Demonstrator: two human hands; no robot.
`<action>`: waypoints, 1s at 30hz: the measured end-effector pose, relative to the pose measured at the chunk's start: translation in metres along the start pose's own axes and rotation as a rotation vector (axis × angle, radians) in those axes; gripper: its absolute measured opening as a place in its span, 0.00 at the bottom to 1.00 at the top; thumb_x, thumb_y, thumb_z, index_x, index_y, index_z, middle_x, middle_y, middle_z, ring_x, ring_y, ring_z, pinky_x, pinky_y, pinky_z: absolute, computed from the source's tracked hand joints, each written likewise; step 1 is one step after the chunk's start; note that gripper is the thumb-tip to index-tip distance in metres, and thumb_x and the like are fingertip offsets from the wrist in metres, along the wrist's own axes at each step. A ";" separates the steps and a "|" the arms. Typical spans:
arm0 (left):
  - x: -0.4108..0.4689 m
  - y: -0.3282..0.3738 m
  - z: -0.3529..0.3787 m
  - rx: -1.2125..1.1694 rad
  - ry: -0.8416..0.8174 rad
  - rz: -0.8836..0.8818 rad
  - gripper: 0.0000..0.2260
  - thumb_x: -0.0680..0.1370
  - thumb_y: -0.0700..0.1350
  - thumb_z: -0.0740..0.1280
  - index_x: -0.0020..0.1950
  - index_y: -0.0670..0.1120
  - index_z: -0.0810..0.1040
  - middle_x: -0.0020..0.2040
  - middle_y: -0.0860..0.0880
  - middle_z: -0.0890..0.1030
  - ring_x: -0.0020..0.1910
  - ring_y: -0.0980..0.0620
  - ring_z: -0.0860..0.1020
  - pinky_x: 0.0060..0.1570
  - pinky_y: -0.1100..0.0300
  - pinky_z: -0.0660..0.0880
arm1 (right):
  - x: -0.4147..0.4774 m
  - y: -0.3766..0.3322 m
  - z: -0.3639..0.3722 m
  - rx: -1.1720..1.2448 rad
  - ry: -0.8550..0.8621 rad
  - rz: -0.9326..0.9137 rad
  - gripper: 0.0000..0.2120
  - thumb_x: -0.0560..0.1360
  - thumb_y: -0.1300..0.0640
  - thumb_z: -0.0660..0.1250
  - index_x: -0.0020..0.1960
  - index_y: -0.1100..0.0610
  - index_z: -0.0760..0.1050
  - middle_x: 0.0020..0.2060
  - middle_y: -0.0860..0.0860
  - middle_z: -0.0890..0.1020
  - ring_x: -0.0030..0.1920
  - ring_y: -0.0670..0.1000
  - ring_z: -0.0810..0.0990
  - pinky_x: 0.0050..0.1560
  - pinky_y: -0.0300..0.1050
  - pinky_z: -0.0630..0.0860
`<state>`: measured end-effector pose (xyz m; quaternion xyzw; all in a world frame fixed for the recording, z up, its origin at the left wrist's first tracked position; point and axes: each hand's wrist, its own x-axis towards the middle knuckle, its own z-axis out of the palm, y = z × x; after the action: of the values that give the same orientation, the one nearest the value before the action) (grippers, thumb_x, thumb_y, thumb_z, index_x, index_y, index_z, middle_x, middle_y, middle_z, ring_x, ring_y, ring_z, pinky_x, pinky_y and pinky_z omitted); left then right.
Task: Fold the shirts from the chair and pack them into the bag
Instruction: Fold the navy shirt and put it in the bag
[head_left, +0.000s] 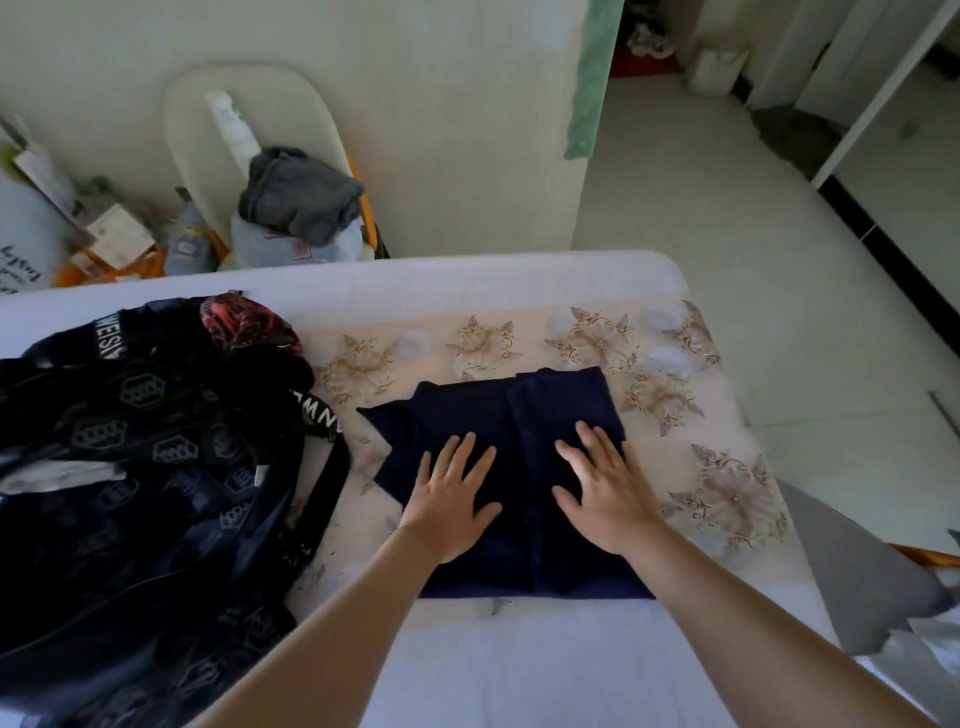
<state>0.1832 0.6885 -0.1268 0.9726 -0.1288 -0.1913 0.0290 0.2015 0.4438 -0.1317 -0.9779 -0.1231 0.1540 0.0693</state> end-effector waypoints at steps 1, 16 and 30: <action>0.000 0.002 0.002 0.009 -0.034 0.015 0.34 0.81 0.65 0.50 0.80 0.55 0.37 0.79 0.49 0.33 0.78 0.47 0.33 0.77 0.43 0.39 | 0.001 0.005 -0.003 -0.048 0.011 0.012 0.30 0.79 0.37 0.53 0.79 0.45 0.56 0.81 0.50 0.49 0.80 0.53 0.47 0.78 0.60 0.44; -0.044 -0.034 0.007 -0.341 0.261 -0.131 0.25 0.81 0.45 0.60 0.78 0.48 0.59 0.77 0.48 0.60 0.76 0.47 0.57 0.73 0.49 0.63 | 0.030 -0.120 -0.020 0.017 -0.099 -0.434 0.34 0.80 0.56 0.58 0.81 0.51 0.45 0.81 0.52 0.50 0.80 0.53 0.50 0.78 0.52 0.52; -0.109 -0.056 0.031 -0.384 0.362 -0.452 0.15 0.81 0.53 0.56 0.54 0.49 0.80 0.59 0.50 0.76 0.60 0.47 0.72 0.56 0.54 0.73 | 0.087 -0.208 -0.030 -0.287 -0.002 -0.727 0.32 0.76 0.68 0.61 0.78 0.53 0.59 0.75 0.55 0.61 0.62 0.59 0.74 0.61 0.54 0.73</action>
<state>0.0872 0.7706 -0.1215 0.9715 0.1355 -0.0380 0.1906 0.2456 0.6631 -0.0921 -0.8701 -0.4819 0.1017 -0.0182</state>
